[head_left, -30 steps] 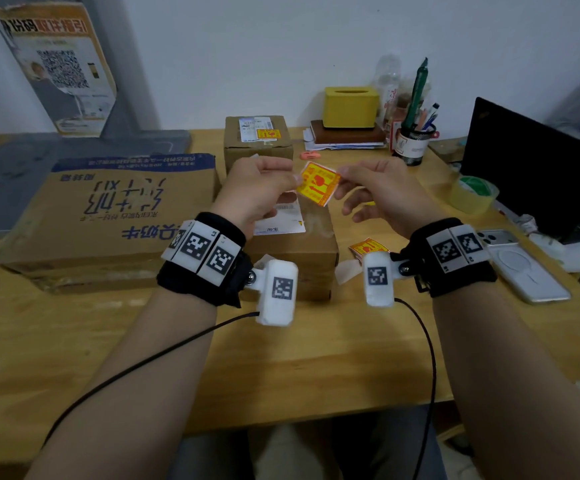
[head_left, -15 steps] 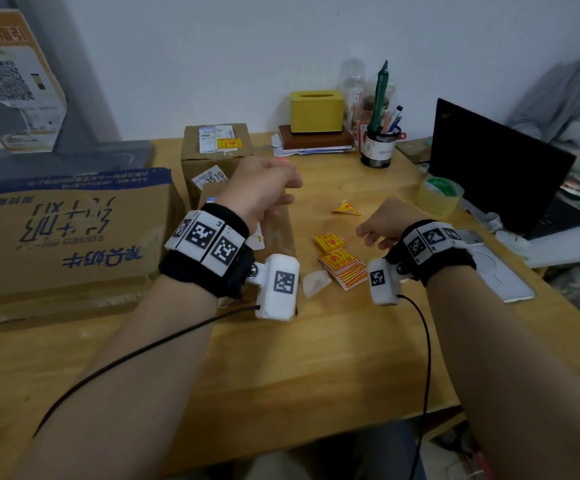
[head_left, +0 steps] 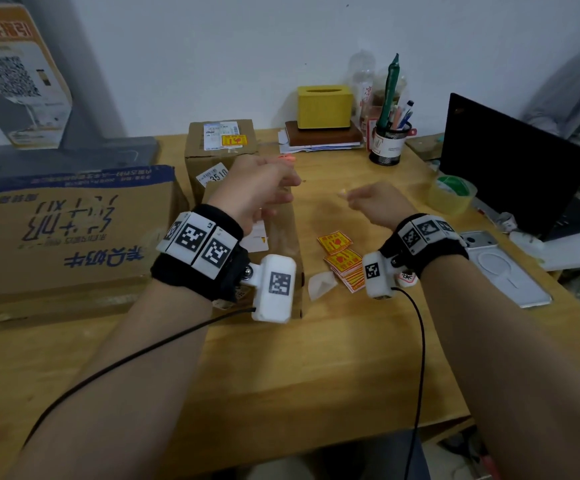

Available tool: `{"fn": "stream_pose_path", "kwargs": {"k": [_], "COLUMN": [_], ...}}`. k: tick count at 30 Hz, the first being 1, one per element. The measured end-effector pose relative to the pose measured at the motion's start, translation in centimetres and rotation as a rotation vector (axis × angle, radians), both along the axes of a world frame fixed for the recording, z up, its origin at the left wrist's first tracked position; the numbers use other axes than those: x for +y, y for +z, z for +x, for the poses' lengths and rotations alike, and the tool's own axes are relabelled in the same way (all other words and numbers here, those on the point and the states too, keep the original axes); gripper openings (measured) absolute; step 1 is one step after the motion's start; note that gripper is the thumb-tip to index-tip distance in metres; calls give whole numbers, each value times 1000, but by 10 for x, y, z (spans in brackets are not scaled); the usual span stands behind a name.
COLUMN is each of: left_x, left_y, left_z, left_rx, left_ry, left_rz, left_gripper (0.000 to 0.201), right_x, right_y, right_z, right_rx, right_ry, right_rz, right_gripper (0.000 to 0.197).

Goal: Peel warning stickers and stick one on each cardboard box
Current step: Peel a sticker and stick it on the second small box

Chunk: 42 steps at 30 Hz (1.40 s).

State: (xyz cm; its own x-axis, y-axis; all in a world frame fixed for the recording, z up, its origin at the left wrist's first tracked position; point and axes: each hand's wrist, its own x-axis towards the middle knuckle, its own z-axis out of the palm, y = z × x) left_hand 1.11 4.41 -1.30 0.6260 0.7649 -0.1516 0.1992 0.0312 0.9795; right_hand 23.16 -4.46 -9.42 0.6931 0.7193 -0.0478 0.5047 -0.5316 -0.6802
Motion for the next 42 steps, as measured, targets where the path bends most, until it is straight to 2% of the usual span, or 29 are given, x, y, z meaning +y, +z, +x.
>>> {"fn": "stream_pose_path", "kwargs": {"k": [3, 5, 7, 10, 15, 17, 20, 24, 29, 35, 42], "left_x": [5, 9, 12, 14, 18, 21, 23, 24, 22, 18, 17], "left_y": [0, 1, 1, 0, -6, -9, -14, -16, -16, -18, -21], "left_z": [-6, -14, -25, -40, -63, -73, -84, -92, -98, -101, -99], "left_rx": [7, 31, 52, 46, -64, -95, -114, -114, -115, -108, -148], "left_ry": [2, 0, -20, -47, -55, -69, -47, 7, -8, -84, -75], "left_rz": [-21, -51, -92, -126, -110, -110, -119, -97, -94, -33, -5], "left_gripper": [17, 16, 18, 28, 37, 35, 28, 22, 20, 13, 11], "right_x": [-1, 0, 2, 5, 9, 11, 13, 10, 6, 2, 1], "right_y": [15, 27, 36, 45, 44, 40, 34, 35, 39, 41, 41], "right_z": [-23, -44, -63, -87, -116, -122, -127, -134, -140, -141, -138], "right_rx": [37, 121, 163, 158, 85, 77, -29, -68, -84, -51, -44], "right_ry": [-31, -7, 52, 158, 315, 385, 434, 428, 395, 360, 345], "right_rz": [382, 601, 755, 868, 860, 831, 787, 742, 742, 803, 806], "right_gripper": [19, 21, 23, 28, 15, 24, 33, 19, 23, 18, 18]}}
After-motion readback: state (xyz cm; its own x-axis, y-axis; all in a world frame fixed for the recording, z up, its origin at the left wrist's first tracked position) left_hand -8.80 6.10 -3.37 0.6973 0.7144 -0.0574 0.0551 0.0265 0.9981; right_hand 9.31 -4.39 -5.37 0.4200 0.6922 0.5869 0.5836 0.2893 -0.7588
